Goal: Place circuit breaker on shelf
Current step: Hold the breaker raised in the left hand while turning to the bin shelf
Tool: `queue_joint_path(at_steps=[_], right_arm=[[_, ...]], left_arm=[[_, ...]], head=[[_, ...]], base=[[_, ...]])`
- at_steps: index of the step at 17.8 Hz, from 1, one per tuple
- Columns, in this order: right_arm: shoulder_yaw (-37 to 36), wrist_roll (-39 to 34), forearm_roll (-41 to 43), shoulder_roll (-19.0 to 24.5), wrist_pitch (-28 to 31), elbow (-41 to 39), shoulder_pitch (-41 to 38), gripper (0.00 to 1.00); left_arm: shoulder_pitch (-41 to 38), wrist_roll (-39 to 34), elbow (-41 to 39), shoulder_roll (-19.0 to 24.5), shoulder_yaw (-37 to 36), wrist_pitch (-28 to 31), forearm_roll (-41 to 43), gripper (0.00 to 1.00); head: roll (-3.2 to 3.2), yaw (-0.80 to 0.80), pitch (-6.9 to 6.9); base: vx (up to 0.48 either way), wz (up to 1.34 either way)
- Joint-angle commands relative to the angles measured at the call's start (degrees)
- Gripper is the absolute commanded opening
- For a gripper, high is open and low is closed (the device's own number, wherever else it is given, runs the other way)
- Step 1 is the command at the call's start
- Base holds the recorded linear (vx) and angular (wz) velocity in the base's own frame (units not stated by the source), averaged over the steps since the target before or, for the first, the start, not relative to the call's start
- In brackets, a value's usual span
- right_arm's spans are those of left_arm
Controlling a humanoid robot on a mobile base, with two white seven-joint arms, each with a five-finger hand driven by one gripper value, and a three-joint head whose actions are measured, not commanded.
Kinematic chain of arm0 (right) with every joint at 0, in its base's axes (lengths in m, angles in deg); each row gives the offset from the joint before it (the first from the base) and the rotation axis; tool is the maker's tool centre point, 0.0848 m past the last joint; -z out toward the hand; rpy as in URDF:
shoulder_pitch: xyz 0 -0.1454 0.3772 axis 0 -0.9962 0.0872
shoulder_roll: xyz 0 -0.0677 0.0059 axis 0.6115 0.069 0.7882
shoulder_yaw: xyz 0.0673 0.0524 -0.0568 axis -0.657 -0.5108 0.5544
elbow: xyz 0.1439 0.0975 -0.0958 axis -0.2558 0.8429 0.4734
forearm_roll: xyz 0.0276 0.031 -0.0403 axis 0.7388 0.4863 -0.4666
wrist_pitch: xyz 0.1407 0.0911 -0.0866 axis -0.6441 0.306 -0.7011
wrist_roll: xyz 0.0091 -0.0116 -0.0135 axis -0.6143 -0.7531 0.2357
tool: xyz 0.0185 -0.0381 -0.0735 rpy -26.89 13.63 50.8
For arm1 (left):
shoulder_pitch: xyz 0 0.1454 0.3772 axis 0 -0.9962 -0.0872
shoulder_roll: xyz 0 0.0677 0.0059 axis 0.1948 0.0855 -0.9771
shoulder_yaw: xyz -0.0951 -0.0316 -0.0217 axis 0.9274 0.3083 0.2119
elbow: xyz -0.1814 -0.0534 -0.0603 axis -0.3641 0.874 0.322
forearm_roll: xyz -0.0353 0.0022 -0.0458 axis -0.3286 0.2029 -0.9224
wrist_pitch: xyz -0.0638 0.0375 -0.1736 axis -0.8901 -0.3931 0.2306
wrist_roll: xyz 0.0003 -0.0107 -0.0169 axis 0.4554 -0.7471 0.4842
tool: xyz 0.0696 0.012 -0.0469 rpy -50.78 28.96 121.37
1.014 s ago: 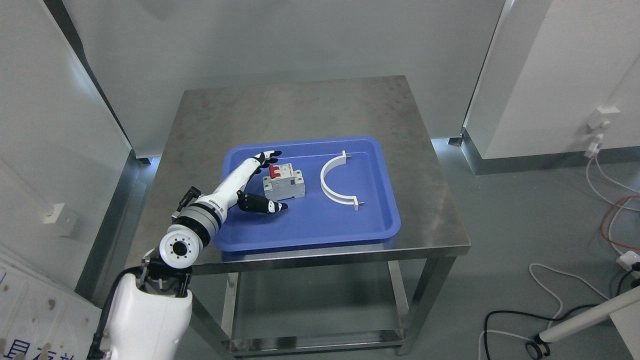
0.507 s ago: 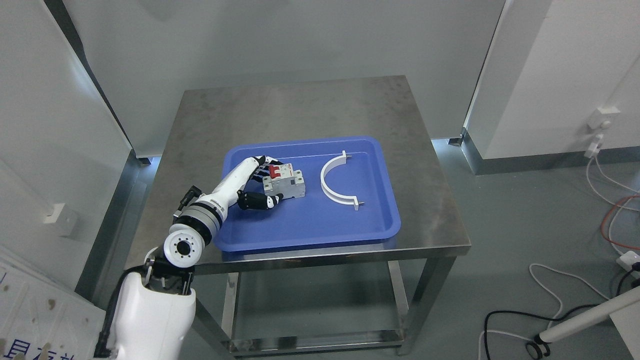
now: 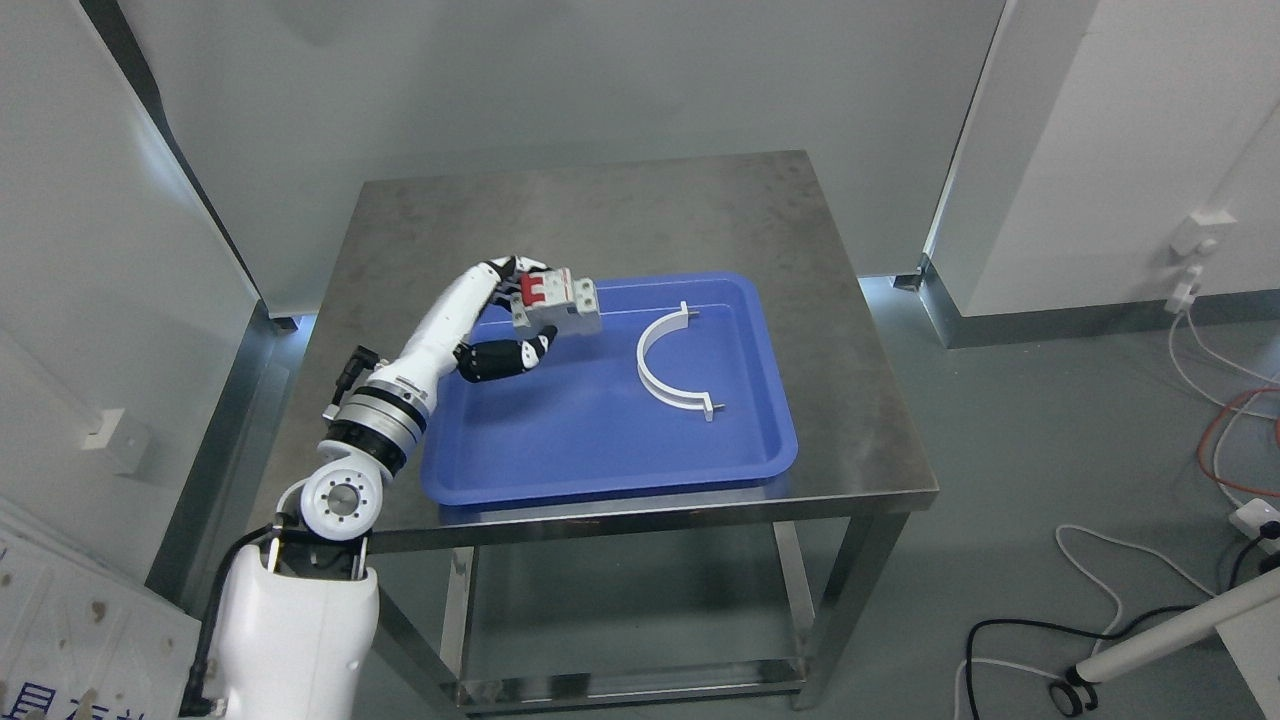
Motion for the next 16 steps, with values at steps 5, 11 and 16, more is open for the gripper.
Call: queue_joint_path(at_steps=[5,11,16], right_arm=[[1.14,0.08,0.00,-1.00,-6.07,0.00,0.00,1.00],[1.14,0.08,0.00,-1.00,-5.99,0.00,0.00,1.00],[1.14,0.08,0.00,-1.00,-5.99,0.00,0.00,1.00]], left_arm=[[-4.65,-10.41,-5.20,-0.27,9.62,-9.68,-17.32,0.21],[-8.09,-15.67,-5.29,-0.27,8.57,-16.83,-17.76,0.21],[-8.61,-16.91,-5.20,-0.27,8.66,-16.74,-18.55,0.21]], head=[[0.00,0.00,0.00],[0.00,0.00,0.00],[0.00,0.00,0.00]], base=[[0.008,-0.02],[-0.025,0.01],[-0.237,0.03]])
